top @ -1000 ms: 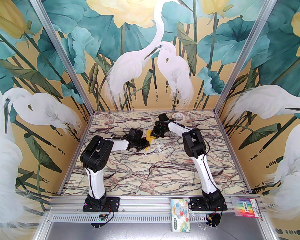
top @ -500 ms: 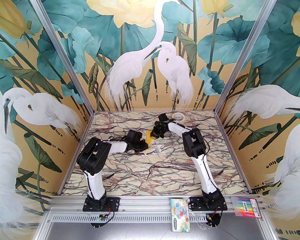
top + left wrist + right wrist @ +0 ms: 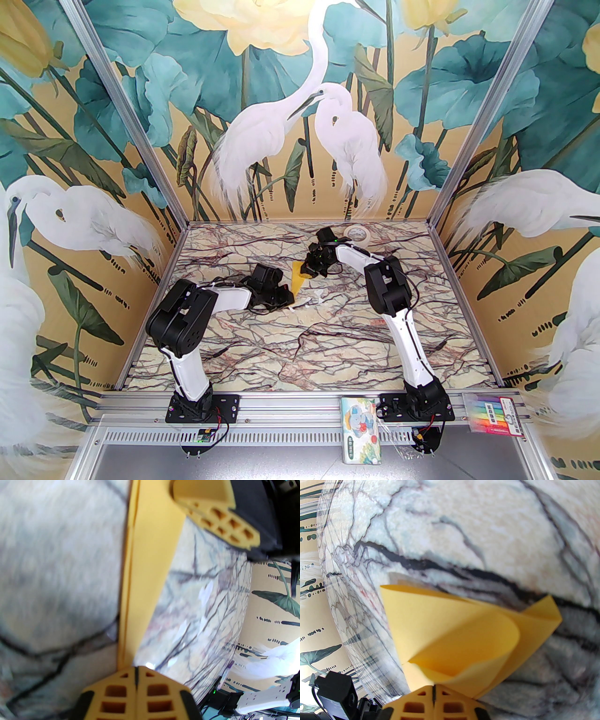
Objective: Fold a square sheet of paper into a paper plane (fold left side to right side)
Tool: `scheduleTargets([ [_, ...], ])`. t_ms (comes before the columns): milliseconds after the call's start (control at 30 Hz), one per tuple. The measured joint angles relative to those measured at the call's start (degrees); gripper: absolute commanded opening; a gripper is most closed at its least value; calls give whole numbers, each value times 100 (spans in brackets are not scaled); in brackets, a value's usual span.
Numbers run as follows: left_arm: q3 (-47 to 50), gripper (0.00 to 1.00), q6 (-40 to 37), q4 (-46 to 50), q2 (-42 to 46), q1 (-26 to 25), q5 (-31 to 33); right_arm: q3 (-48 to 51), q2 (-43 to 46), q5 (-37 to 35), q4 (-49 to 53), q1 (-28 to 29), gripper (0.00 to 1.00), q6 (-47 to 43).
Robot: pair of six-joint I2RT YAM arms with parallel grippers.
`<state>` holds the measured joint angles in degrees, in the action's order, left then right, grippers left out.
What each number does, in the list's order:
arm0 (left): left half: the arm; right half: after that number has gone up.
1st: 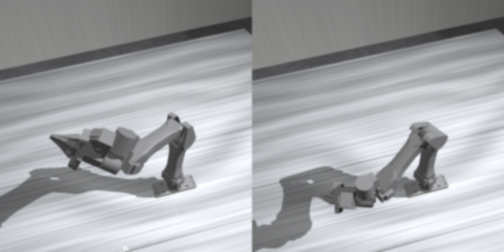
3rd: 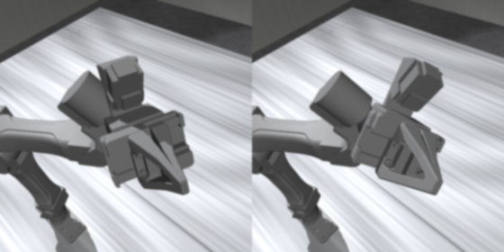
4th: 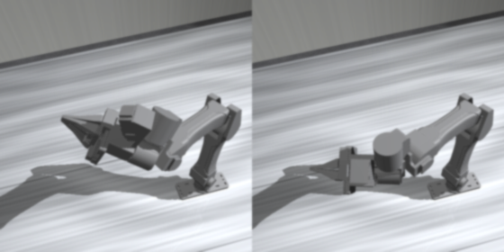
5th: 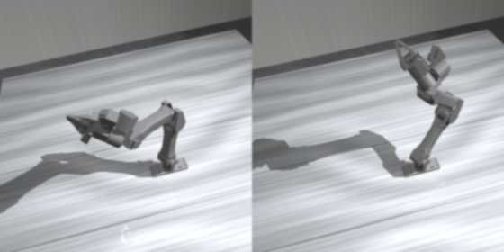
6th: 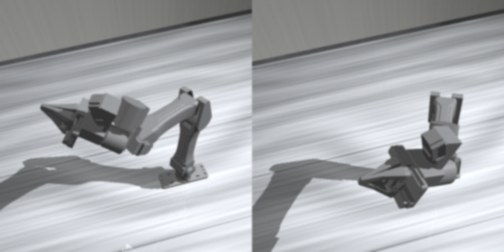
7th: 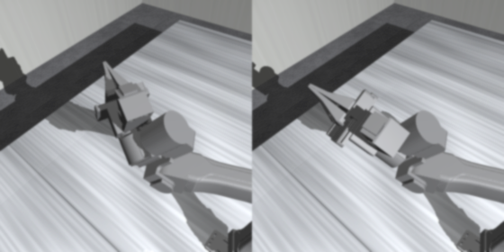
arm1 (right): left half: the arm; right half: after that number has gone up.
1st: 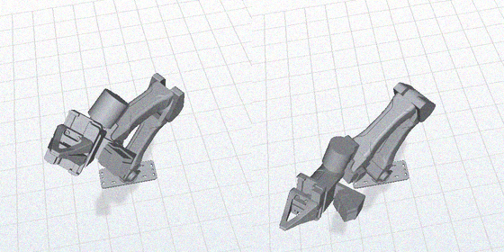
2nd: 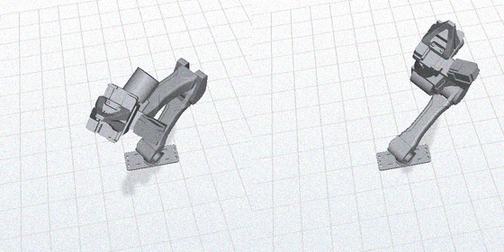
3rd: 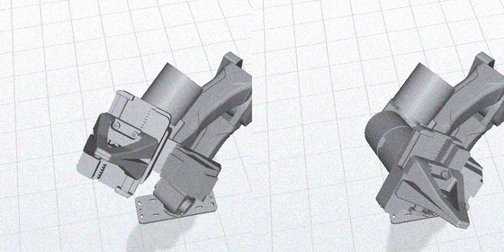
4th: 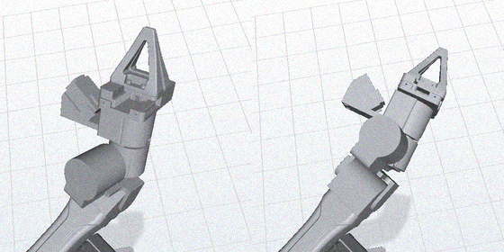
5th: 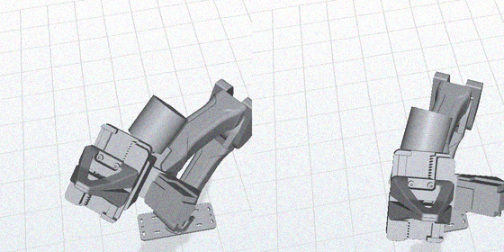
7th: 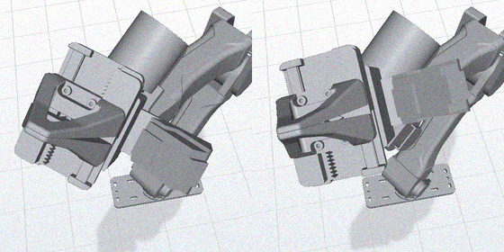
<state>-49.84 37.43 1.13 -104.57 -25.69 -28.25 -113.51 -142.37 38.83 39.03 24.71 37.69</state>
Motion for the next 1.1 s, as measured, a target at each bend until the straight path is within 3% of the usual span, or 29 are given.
scheduleTargets([
  [233, 42, 0, 74, 654, 334, 103, -2, -11, -4, -4, -4, -4, 0, -2],
  [400, -492, 1, 297, 723, 328, 251, -13, -11, -4, -7, -13, -7, 0, -2],
  [600, -1255, 1, 516, 380, -260, 214, -114, -11, -7, -15, -17, -7, 0, -2],
  [833, -1401, 0, 568, 516, -942, 72, -131, -11, -7, -17, -22, -7, 0, -2],
  [1100, -1705, 0, 498, 1058, -999, 26, 105, -11, -7, -11, -46, -28, 0, 26],
])
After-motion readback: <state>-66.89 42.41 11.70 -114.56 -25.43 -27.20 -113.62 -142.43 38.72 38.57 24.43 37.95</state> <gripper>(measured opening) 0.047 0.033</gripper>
